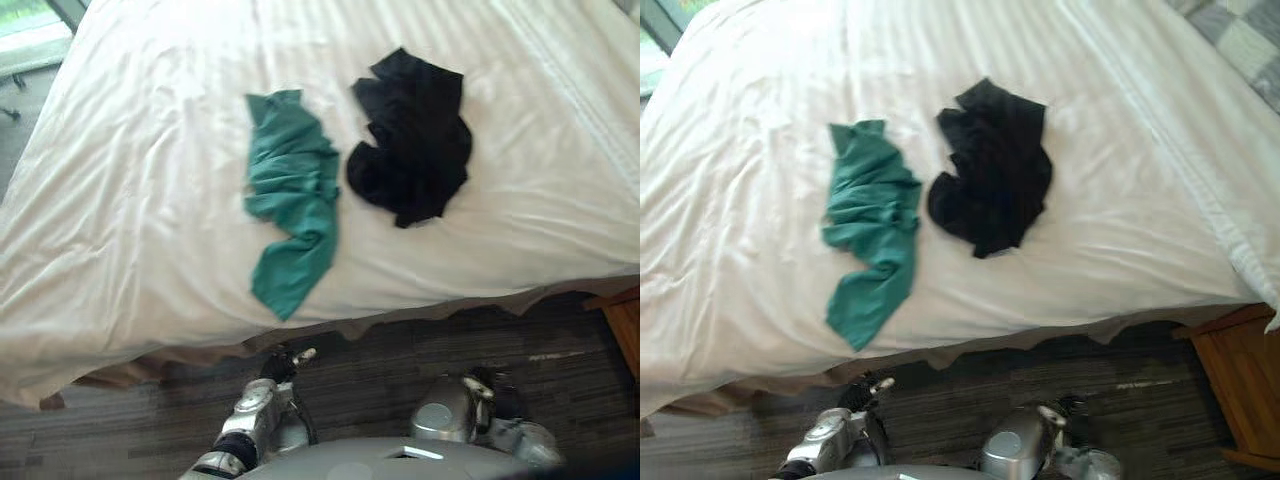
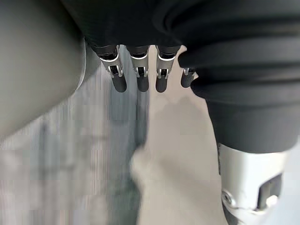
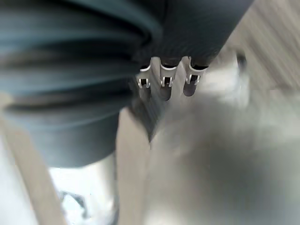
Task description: Tidy the bed and pick cloth on bed and put in laundry
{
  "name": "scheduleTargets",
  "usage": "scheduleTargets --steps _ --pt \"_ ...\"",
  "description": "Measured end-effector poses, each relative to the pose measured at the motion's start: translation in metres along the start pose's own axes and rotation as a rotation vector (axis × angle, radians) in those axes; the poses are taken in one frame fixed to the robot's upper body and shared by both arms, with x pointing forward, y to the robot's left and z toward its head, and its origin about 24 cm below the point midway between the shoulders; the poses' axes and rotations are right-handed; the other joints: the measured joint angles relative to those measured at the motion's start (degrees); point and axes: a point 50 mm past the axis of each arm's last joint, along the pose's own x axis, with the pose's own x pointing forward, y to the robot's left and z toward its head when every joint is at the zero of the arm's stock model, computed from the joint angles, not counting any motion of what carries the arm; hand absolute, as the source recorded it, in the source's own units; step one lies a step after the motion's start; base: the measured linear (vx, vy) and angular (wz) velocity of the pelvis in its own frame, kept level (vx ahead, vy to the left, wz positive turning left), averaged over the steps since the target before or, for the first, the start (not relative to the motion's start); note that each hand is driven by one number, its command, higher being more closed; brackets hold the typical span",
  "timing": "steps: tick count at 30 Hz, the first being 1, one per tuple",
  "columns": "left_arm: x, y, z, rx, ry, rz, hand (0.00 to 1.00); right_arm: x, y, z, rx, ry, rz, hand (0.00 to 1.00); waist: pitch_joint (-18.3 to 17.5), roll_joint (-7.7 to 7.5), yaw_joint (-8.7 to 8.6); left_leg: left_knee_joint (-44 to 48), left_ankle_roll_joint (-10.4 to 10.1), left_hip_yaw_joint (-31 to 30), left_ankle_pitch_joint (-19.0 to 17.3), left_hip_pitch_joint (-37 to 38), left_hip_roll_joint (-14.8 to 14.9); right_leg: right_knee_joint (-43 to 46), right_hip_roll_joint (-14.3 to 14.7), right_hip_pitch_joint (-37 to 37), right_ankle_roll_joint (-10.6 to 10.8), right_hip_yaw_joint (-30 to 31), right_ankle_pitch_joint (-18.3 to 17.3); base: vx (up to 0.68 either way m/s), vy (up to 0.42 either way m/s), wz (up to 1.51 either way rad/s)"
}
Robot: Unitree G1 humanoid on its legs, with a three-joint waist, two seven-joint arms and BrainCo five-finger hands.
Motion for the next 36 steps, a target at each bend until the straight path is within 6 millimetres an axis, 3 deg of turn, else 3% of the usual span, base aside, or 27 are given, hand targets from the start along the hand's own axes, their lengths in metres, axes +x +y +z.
scheduleTargets --steps 1,2,3,4,5,8,10,13,19,22,25,26,27,29,31,33,34,36 --pt "-0.002 0.011 -0.004 -0.012 0.015 0.038 0.0 0.0 0.005 -0.001 -0.042 0.009 0.04 0.0 -0.4 -0.5 0.3 -2.4 0.8 1.7 0.9 1.8 0.0 0.9 2.1 -0.1 0.6 -1.8 -1.1 0.0 0.622 -0.95" --pt "-0.008 0.031 -0.018 -0.012 0.065 0.098 0.0 0.002 0.023 0.002 -0.129 -0.001 0.153 0.0 -1.0 -1.16 -0.43 -9.8 2.1 4.7 4.3 6.4 0.1 1.9 8.9 1.9 2.1 -4.9 -4.5 0.02 0.501 -0.68" --pt "-0.009 0.032 -0.023 -0.011 0.088 0.102 0.0 0.003 0.032 0.003 -0.157 -0.01 0.197 0.0 -1.1 -1.09 -0.48 -13.9 3.0 6.0 6.6 8.1 -0.7 1.6 13.2 3.0 2.1 -6.2 -7.2 0.02 0.283 -0.5" --pt "-0.009 0.031 -0.025 -0.012 0.096 0.097 0.0 0.004 0.037 0.006 -0.17 -0.02 0.227 0.0 -1.4 -1.03 -0.41 -16.2 3.6 6.3 8.0 8.6 -1.6 1.1 15.5 3.1 2.0 -6.6 -9.2 0.01 0.338 -0.13" --pt "-0.008 0.023 -0.027 -0.01 0.12 0.073 0.0 0.006 0.046 0.015 -0.223 -0.051 0.295 0.0 -1.9 -1.21 -0.52 -21.0 5.4 7.0 11.1 8.6 -5.1 -2.5 19.0 3.6 -0.3 -6.4 -13.9 -0.03 0.291 0.15" --pt "-0.005 0.007 -0.022 0.023 0.129 0.019 0.0 0.01 0.056 0.021 -0.241 -0.057 0.332 0.0 -2.6 0.89 -1.58 -25.6 7.6 5.0 14.5 8.6 -8.9 -7.1 19.0 5.5 -2.2 -3.5 -12.1 -0.08 0.242 0.47" --pt "-0.007 0.01 -0.029 0.023 0.146 0.027 0.0 0.011 0.059 0.018 -0.251 -0.038 0.347 0.0 -3.5 1.55 -0.78 -27.4 8.0 4.6 15.6 10.1 -9.8 -8.8 18.6 7.3 -1.6 -3.7 -11.3 -0.05 0.1 0.24" --pt "-0.013 0.017 -0.045 -0.003 0.196 0.044 0.0 0.013 0.059 0.013 -0.189 -0.014 0.295 0.0 -5.1 1.61 -0.31 -31.5 8.3 4.6 17.9 12.0 -10.3 -10.4 18.6 8.2 -1.0 -4.1 -10.9 -0.05 0.033 0.07" --pt "-0.017 0.029 -0.056 -0.087 0.25 0.124 0.0 0.011 0.045 -0.006 -0.045 0.085 0.135 0.0 -7.1 0.7 -0.11 -31.8 7.7 7.6 16.6 13.4 -10.3 -14.5 19.8 9.9 -1.2 0.1 -8.3 -0.03 0.025 -0.24" --pt "-0.02 0.034 -0.066 -0.238 0.309 0.201 0.0 0.005 0.025 -0.017 0.08 0.113 0.013 0.0 -7.4 0.74 -0.49 -31.8 7.4 7.5 16.2 13.5 -10.3 -16.5 19.9 11.0 -1.0 -0.2 -7.5 0.04 0.004 -0.03" --pt "-0.029 0.058 -0.075 -0.582 0.326 0.424 0.0 -0.011 -0.01 -0.035 0.289 0.133 -0.194 0.0 -7.5 0.93 -0.29 -31.8 7.3 5.5 16.0 13.0 -10.2 -16.7 19.9 12.0 -0.9 -2.5 -8.2 0.09 -0.023 0.39" --pt "-0.04 0.082 -0.082 -0.745 0.311 0.554 0.0 -0.024 -0.034 -0.046 0.416 0.125 -0.331 0.0 -7.7 1.05 -0.31 -31.8 7.4 4.3 16.1 13.2 -10.2 -16.6 19.9 13.2 -1.3 -3.8 -8.8 0.1 -0.023 0.41" --pt "-0.044 0.092 -0.084 -0.81 0.293 0.608 0.0 -0.03 -0.044 -0.049 0.461 0.116 -0.387 0.0 -8.0 1.08 -0.27 -31.8 7.4 4.0 16.1 13.2 -10.2 -16.5 19.8 13.4 -1.2 -4.2 -9.1 0.13 -0.026 0.41" --pt "-0.061 0.136 -0.081 -1.024 0.163 0.782 0.0 -0.049 -0.082 -0.048 0.559 0.025 -0.564 0.0 -9.3 1.1 -0.16 -31.8 7.3 3.4 15.9 13.2 -10.2 -16.3 19.8 14.1 -0.8 -5.3 -9.6 0.16 -0.027 0.27" --pt "-0.072 0.165 -0.069 -1.116 0.022 0.861 0.0 -0.058 -0.105 -0.034 0.586 -0.085 -0.657 0.0 -10.2 1.04 -0.32 -31.7 7.2 3.5 15.9 13.1 -10.2 -16.3 19.8 14.2 -0.8 -5.9 -10.0 0.13 -0.022 0.19" --pt "-0.082 0.202 -0.02 -1.048 -0.279 0.874 0.0 -0.071 -0.142 0.009 0.522 -0.291 -0.762 0.0 -10.9 1.21 -0.19 -31.5 7.0 3.5 16.1 13.1 -10.2 -16.4 19.9 14.8 -1.1 -6.5 -10.2 0.08 -0.016 0.2" --pt "-0.086 0.209 -0.006 -1.015 -0.351 0.876 0.0 -0.073 -0.15 0.023 0.486 -0.34 -0.78 0.0 -11.1 1.28 -0.16 -31.5 7.0 3.5 16.1 13.0 -10.2 -16.4 19.9 14.8 -1.2 -6.5 -10.3 0.02 -0.014 0.11" --pt "-0.104 0.235 0.06 -0.886 -0.664 0.843 0.0 -0.087 -0.177 0.088 0.285 -0.546 -0.836 0.0 -12.2 1.69 -0.04 -31.5 7.0 3.4 16.1 12.7 -10.1 -16.4 20.0 14.9 -1.3 -6.7 -10.4 -0.02 -0.015 0.04"
